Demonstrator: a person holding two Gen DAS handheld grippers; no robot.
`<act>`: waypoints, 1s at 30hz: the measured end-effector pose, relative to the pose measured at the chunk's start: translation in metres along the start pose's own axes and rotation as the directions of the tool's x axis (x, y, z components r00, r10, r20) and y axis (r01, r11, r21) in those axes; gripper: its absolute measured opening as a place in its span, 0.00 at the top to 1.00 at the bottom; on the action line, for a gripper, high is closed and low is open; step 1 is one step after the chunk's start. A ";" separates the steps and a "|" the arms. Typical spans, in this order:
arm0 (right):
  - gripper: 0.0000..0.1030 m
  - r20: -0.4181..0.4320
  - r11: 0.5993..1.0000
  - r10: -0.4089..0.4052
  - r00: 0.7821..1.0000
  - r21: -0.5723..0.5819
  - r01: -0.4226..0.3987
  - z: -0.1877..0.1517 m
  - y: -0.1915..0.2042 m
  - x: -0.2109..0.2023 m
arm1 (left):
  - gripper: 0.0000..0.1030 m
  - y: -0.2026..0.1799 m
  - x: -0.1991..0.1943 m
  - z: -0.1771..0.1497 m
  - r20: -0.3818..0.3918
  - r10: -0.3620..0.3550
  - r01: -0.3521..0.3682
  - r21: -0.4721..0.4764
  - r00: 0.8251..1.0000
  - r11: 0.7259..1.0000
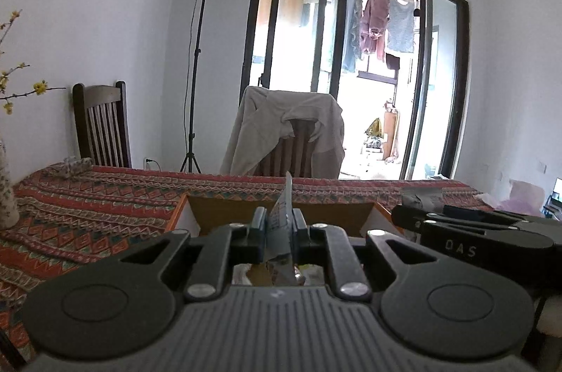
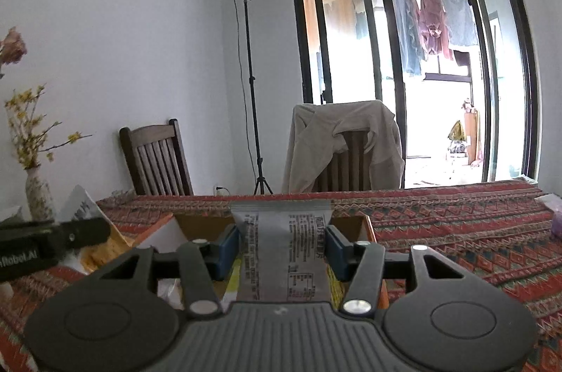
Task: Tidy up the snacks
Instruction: 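Carry both held packets over the box and open both grippers, then move both grippers back to the snack pile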
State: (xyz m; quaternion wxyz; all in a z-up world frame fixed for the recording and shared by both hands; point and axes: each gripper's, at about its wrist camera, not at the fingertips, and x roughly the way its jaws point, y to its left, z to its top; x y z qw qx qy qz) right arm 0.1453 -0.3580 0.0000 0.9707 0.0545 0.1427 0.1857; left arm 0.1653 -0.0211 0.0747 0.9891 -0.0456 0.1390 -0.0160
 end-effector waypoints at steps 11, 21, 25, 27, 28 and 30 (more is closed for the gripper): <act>0.50 -0.012 0.999 -0.036 0.999 0.009 0.036 -0.019 -0.009 0.052 | 0.86 0.015 0.067 -0.008 -0.039 0.074 -0.075 -0.036 0.997 0.997; 0.32 -0.065 0.999 -0.045 0.997 -0.005 0.044 -0.036 -0.006 0.061 | 0.68 0.031 0.073 -0.026 -0.076 0.059 -0.063 -0.055 0.995 0.996; 0.00 -0.050 0.998 -0.062 0.997 0.005 0.062 -0.039 -0.008 0.059 | 0.02 0.042 0.066 -0.024 -0.038 0.077 -0.081 -0.121 0.996 0.989; 0.00 -0.054 0.998 -0.060 0.997 0.009 0.060 -0.040 -0.009 0.059 | 0.00 0.043 0.059 -0.025 0.011 0.111 -0.108 -0.145 0.994 0.983; 0.00 -0.057 0.998 -0.062 0.996 0.006 0.062 -0.040 -0.009 0.060 | 0.00 0.043 0.057 -0.024 0.019 0.110 -0.106 -0.147 0.994 0.983; 0.00 -0.061 0.998 -0.066 0.996 0.005 0.067 -0.040 -0.010 0.061 | 0.00 0.042 0.056 -0.024 0.021 0.110 -0.105 -0.148 0.994 0.983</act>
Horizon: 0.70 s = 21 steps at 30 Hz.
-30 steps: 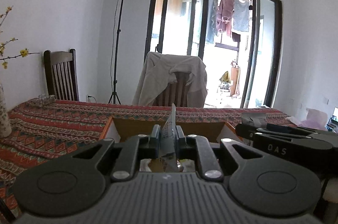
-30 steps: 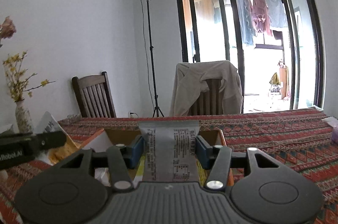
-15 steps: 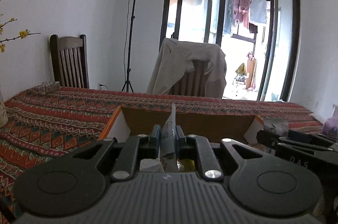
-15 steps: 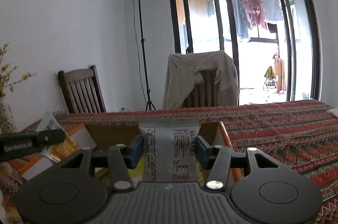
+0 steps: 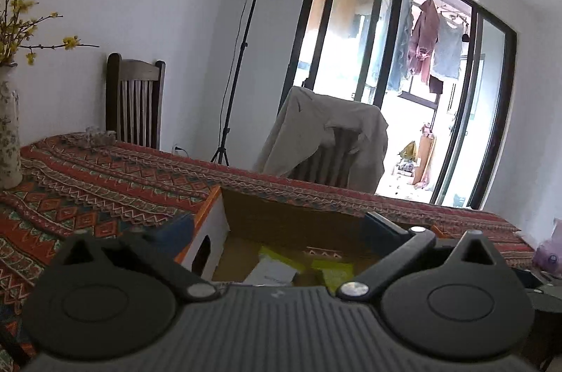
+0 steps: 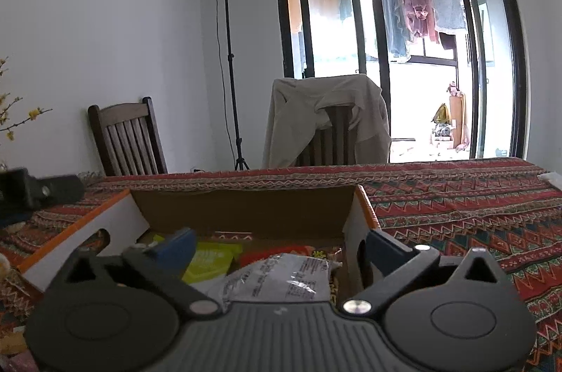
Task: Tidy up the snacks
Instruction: 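Move both grippers back to the snack pile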
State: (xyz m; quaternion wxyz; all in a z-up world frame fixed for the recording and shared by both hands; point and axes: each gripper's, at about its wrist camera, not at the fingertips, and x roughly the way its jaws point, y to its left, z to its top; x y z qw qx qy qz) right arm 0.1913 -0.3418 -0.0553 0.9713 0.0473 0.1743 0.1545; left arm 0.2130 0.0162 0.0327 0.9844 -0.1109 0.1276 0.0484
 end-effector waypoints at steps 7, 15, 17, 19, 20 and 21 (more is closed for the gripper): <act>0.00 0.025 1.000 0.006 1.000 0.021 -0.006 0.005 -0.004 -0.006 | 0.00 -0.006 -0.006 0.009 0.010 0.036 -0.036 -0.015 0.999 0.999; 0.00 0.027 1.000 -0.016 1.000 -0.001 0.016 0.020 0.003 -0.031 | 0.00 -0.005 -0.037 0.023 -0.007 0.028 -0.028 -0.021 1.000 0.999; 0.00 0.021 1.000 -0.014 1.000 -0.012 0.014 0.019 0.007 -0.041 | 0.00 -0.003 -0.046 0.023 -0.015 0.020 -0.020 -0.016 1.000 1.000; 0.00 0.008 1.000 -0.013 1.000 -0.018 0.013 0.016 0.010 -0.052 | 0.00 0.000 -0.057 0.021 -0.019 0.019 -0.019 -0.009 1.000 1.000; 0.00 0.003 1.000 -0.012 1.000 -0.020 0.012 0.015 0.012 -0.056 | 0.00 0.002 -0.063 0.020 -0.020 0.016 -0.016 -0.006 1.000 1.000; 0.00 -0.003 1.000 -0.010 1.000 -0.020 0.010 0.012 0.013 -0.062 | 0.00 0.004 -0.068 0.018 -0.020 0.014 -0.014 -0.004 1.000 1.000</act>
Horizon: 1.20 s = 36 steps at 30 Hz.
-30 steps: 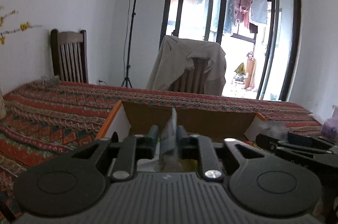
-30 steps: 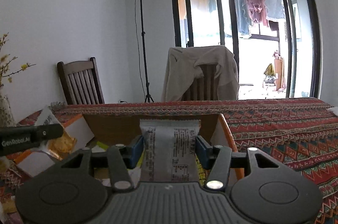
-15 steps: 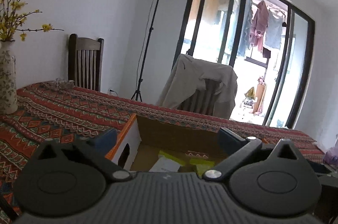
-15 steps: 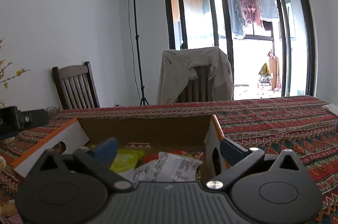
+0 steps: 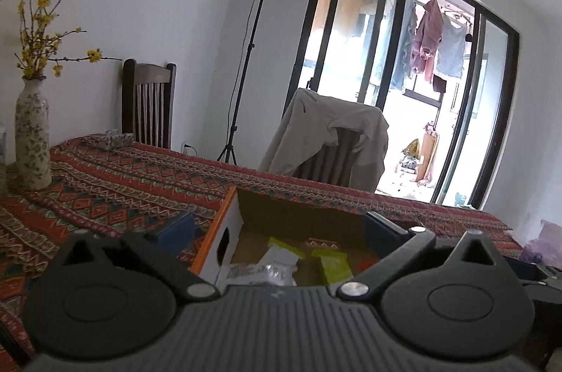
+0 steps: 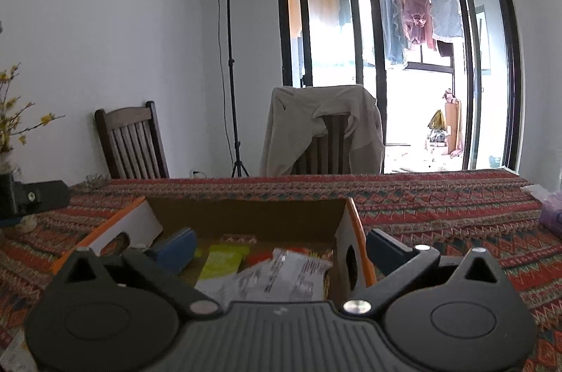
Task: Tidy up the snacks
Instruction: 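Move both grippers back to the snack pile, then grasp the white packet with yellow cracker print with the right gripper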
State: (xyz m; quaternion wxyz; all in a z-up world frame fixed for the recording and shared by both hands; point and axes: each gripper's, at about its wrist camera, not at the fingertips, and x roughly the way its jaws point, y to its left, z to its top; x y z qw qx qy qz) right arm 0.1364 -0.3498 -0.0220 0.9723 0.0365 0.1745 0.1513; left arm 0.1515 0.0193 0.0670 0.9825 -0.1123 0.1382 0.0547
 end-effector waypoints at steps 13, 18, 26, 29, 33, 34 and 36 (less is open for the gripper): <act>0.00 -0.064 1.000 0.017 0.998 -0.001 -0.018 -0.032 0.003 -0.042 | 0.00 0.029 -0.048 -0.030 -0.055 0.039 -0.039 0.017 0.998 0.999; 0.00 -0.107 1.000 0.015 0.994 -0.005 -0.015 -0.048 0.003 -0.051 | 0.00 0.040 -0.058 -0.042 -0.093 0.042 -0.040 0.019 0.995 0.999; 0.00 -0.226 1.000 0.012 0.974 -0.022 -0.017 -0.083 0.005 -0.053 | 0.00 0.051 -0.068 -0.068 -0.155 0.048 -0.043 0.036 0.987 0.998; 0.00 -0.270 1.000 0.004 0.963 -0.027 -0.011 -0.092 0.007 -0.049 | 0.00 0.056 -0.069 -0.076 -0.182 0.049 -0.044 0.028 0.982 0.999; 0.00 -0.315 0.999 -0.026 0.949 -0.047 0.012 -0.095 0.012 -0.037 | 0.00 0.057 -0.071 -0.083 -0.198 0.049 -0.044 0.028 0.979 0.999; 0.00 -0.326 0.998 -0.034 0.945 -0.054 0.017 -0.096 0.014 -0.033 | 0.00 0.057 -0.072 -0.084 -0.200 0.048 -0.044 0.026 0.979 0.999; 0.03 -0.345 0.996 -0.061 0.937 -0.082 0.034 -0.099 0.019 -0.026 | 0.00 0.056 -0.073 -0.086 -0.201 0.050 -0.046 0.024 0.978 0.999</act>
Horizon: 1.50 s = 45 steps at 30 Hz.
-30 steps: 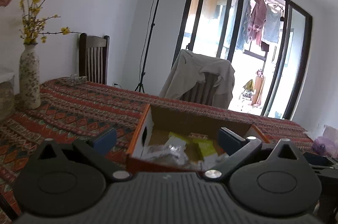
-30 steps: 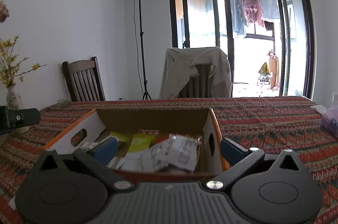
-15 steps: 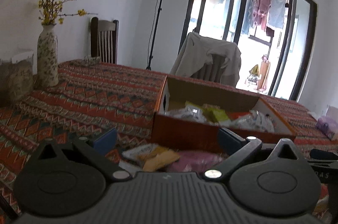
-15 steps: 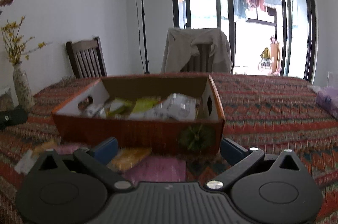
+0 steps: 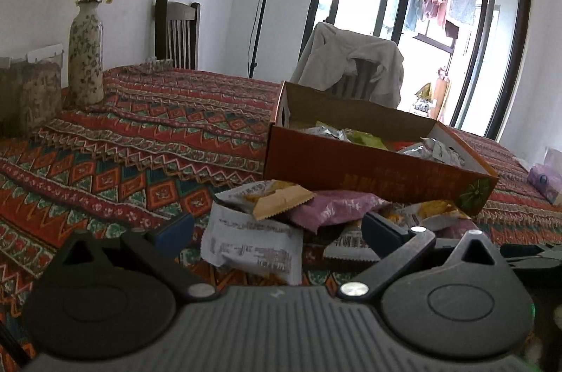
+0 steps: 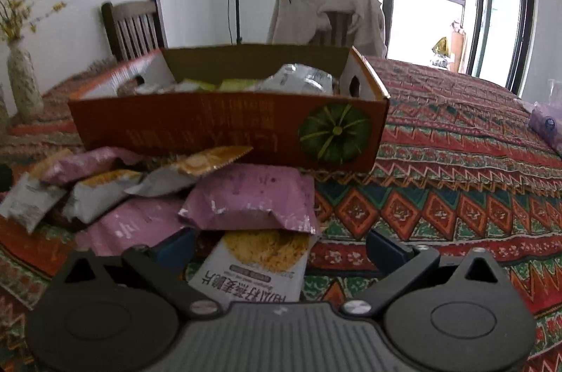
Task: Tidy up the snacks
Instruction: 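Grasp the white packet with yellow cracker print with the right gripper, then grasp a plain white packet with the left gripper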
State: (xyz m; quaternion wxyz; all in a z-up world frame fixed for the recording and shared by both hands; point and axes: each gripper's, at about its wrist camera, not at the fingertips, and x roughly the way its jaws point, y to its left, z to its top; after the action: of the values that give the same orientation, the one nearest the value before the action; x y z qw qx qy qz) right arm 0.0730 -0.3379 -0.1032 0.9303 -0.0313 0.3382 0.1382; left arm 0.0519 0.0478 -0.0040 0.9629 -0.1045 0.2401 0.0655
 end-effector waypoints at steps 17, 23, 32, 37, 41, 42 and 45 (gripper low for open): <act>0.62 0.059 0.995 0.094 0.994 0.036 -0.096 -0.018 -0.031 -0.027 | 0.00 0.009 0.001 -0.004 -0.018 0.015 -0.015 -0.028 1.000 0.999; 0.63 0.151 0.993 0.075 0.986 0.077 -0.087 -0.022 -0.044 -0.049 | 0.00 0.010 0.001 -0.001 -0.017 0.031 -0.032 -0.018 0.999 0.999; 0.63 0.237 0.992 0.078 0.968 0.080 -0.100 -0.012 -0.051 -0.067 | 0.00 0.006 0.029 0.003 -0.125 0.073 -0.061 0.090 0.989 0.994; 0.63 0.237 0.990 0.089 0.968 0.082 -0.111 -0.012 -0.052 -0.066 | 0.00 0.002 0.058 0.004 -0.209 0.118 -0.084 0.161 0.971 0.983; 0.63 0.237 0.990 0.093 0.967 0.079 -0.115 -0.015 -0.049 -0.066 | 0.00 0.005 0.075 0.005 -0.244 0.141 -0.108 0.144 0.959 0.984; 0.63 0.237 0.990 0.095 0.967 0.079 -0.117 -0.015 -0.049 -0.066 | 0.00 0.005 0.076 0.006 -0.244 0.142 -0.109 0.144 0.959 0.984; 0.63 0.234 0.990 0.098 0.967 0.077 -0.119 -0.016 -0.048 -0.064 | 0.02 0.004 0.075 0.004 -0.236 0.146 -0.114 0.144 0.961 0.983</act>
State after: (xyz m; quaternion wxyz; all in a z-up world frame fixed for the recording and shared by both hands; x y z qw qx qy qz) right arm 0.0293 -0.4017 -0.0759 0.9547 0.0457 0.2354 0.1761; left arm 0.1182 0.0581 -0.0370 0.9241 -0.0334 0.3675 0.0996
